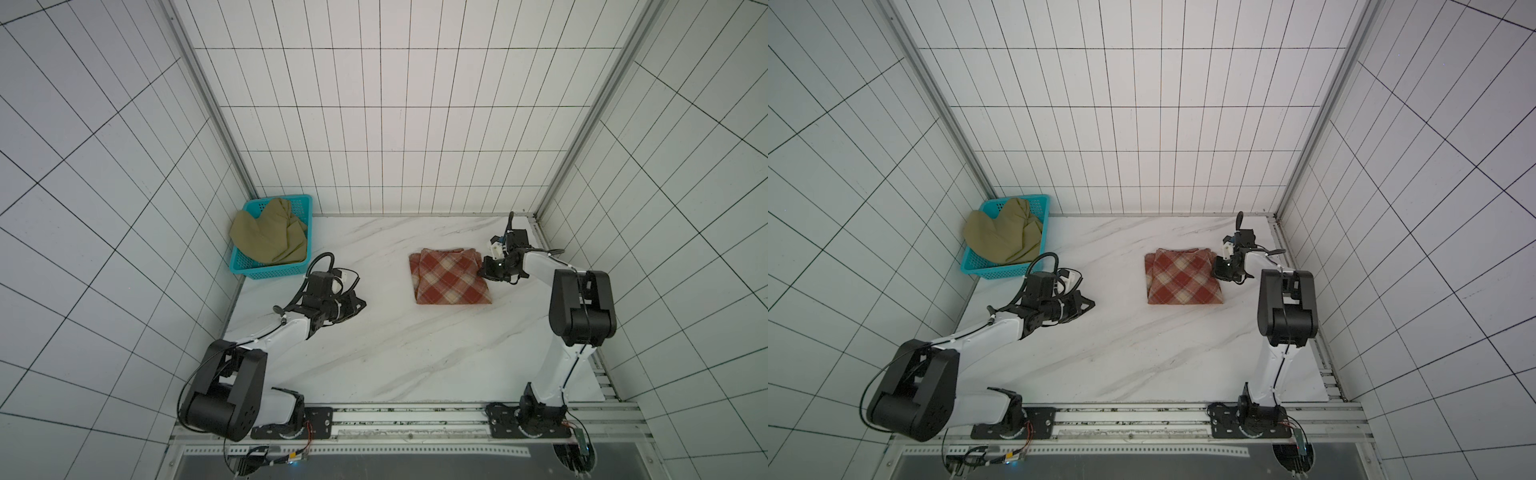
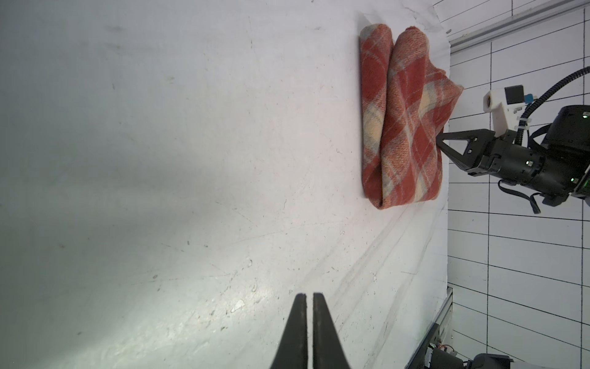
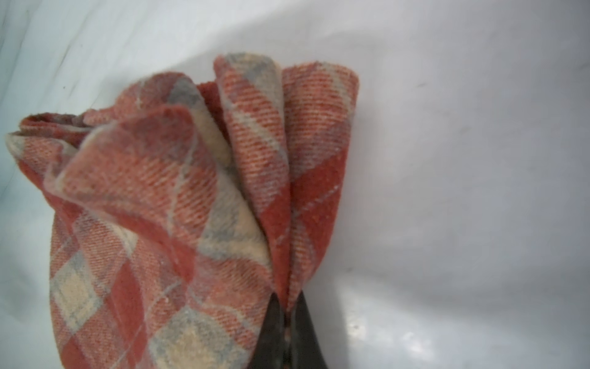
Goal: Fold and stack skirts
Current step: Move the skirt to the top-right of the table.
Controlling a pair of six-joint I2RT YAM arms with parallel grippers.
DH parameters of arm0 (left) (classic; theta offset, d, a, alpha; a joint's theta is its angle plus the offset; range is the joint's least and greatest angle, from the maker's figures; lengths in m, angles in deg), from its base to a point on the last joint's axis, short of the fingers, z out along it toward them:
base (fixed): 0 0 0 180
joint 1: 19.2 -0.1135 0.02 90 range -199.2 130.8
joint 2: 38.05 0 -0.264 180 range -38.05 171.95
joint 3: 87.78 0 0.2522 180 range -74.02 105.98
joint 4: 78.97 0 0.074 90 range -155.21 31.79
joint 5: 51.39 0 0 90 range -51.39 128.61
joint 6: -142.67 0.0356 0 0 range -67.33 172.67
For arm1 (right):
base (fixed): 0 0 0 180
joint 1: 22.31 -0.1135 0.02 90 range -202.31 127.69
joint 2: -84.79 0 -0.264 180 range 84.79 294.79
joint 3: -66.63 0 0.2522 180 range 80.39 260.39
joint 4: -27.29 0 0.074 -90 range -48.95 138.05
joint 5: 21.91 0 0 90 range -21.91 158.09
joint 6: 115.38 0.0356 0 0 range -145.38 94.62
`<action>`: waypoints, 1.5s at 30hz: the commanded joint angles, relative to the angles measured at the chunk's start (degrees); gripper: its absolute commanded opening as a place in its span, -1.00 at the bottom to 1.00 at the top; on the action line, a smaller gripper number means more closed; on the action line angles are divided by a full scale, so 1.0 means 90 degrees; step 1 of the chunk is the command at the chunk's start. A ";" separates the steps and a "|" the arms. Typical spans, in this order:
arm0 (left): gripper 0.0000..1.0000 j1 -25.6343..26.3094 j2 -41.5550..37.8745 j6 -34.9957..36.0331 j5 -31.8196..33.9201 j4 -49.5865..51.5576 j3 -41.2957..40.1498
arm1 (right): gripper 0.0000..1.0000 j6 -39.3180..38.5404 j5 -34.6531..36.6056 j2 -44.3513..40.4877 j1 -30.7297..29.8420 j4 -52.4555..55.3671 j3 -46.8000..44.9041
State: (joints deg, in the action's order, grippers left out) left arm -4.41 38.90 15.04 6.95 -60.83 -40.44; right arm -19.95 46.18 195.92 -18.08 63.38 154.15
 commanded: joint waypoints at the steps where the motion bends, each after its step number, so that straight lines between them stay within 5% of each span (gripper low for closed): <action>1: -0.84 -0.0015 -0.0258 0.0132 -0.0104 0.0098 0.0076 | -1.00 -0.0545 -0.0065 0.0167 0.0412 0.0460 0.0803; 21: -0.85 -0.0015 0.0227 -0.0002 0.0307 0.0134 0.0551 | -1.00 -0.1395 0.0039 0.1984 0.1227 0.1927 0.3718; 41: -0.86 -0.0002 0.0803 0.0011 0.0384 0.0167 0.1102 | -1.00 -0.0975 -0.0036 0.2734 0.1518 0.2015 0.4874; 45: -0.86 -0.0002 0.0801 0.0016 0.0376 0.0170 0.1140 | -0.85 -0.0925 -0.0104 0.2527 0.1519 0.2019 0.4818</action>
State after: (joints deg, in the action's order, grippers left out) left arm -4.39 45.72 15.02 9.71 -58.10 -31.91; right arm -28.41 46.33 220.13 -4.93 80.53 192.86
